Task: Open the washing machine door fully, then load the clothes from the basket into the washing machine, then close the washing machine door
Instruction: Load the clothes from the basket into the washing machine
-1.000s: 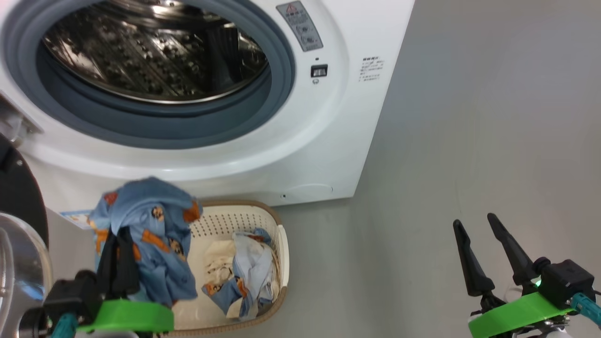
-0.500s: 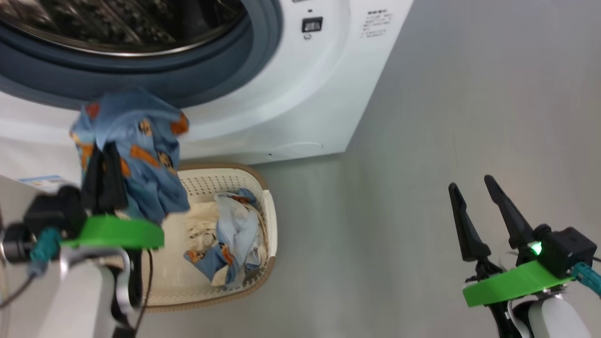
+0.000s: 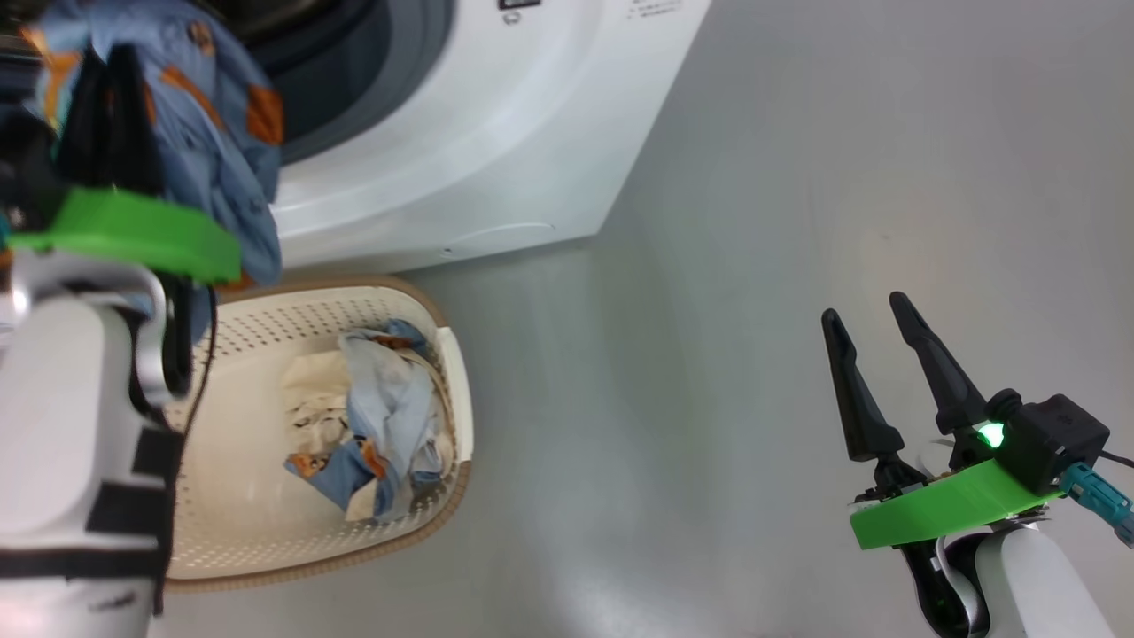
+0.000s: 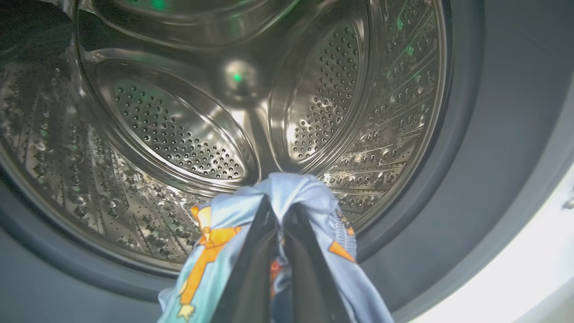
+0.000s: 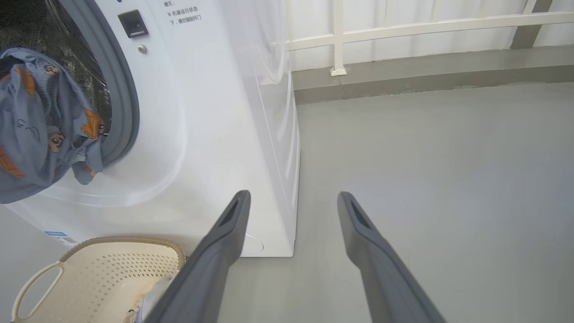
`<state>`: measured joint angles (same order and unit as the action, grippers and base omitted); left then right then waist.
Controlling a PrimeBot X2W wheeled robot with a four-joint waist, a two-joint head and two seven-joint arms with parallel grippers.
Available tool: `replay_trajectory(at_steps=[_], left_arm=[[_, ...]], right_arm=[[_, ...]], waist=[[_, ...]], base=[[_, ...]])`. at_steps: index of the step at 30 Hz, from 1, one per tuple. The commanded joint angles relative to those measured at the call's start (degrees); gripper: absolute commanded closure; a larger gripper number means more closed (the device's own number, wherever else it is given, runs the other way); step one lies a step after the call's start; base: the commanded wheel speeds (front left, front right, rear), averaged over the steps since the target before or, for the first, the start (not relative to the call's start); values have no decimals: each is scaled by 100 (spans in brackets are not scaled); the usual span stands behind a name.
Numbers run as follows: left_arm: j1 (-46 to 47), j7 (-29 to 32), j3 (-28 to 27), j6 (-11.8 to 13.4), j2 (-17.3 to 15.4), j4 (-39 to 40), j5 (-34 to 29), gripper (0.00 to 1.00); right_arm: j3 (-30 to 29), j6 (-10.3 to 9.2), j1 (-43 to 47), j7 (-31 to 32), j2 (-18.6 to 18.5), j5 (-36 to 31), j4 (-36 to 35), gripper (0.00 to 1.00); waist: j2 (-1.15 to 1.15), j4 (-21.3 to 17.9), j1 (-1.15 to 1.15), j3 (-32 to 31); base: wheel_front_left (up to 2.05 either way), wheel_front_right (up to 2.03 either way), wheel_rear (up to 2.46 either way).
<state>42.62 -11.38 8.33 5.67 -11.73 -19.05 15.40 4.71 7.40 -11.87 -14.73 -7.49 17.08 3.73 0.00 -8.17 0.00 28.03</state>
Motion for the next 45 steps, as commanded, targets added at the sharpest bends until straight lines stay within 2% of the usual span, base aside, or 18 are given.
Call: replay_trajectory(at_steps=[1,15,24,32,39,45], left_arm=[[302,60,-122,-42,-256,-18,-64,100],[1971,320,-153,-146,-419,-1425,14,100],[3064,374,43,-196,-564,-2173,-169,100],[3700,-54,146,-123,-774,-2608,-380,100],[4033,-350,153,-50,-902,-2527,-542,100],[3840,-360,-13,65,-977,-1310,-760,100]], right_arm=[[130,9,-32,-27,-18,36,-106,0],[282,9,-258,-27,71,106,-73,0],[348,9,-414,-27,132,169,-75,0],[491,9,-558,-27,234,231,-46,0],[552,9,-607,-27,276,267,-15,0],[578,9,-669,-27,297,274,2,0]], waist=[[0,-158,0,167],[0,-395,0,651],[0,-529,0,1239],[0,-680,0,1553],[0,-748,0,1674],[0,-738,0,1736]], base=[[0,0,0],[0,0,0],[0,0,0],[0,0,0],[0,0,0],[0,0,0]])
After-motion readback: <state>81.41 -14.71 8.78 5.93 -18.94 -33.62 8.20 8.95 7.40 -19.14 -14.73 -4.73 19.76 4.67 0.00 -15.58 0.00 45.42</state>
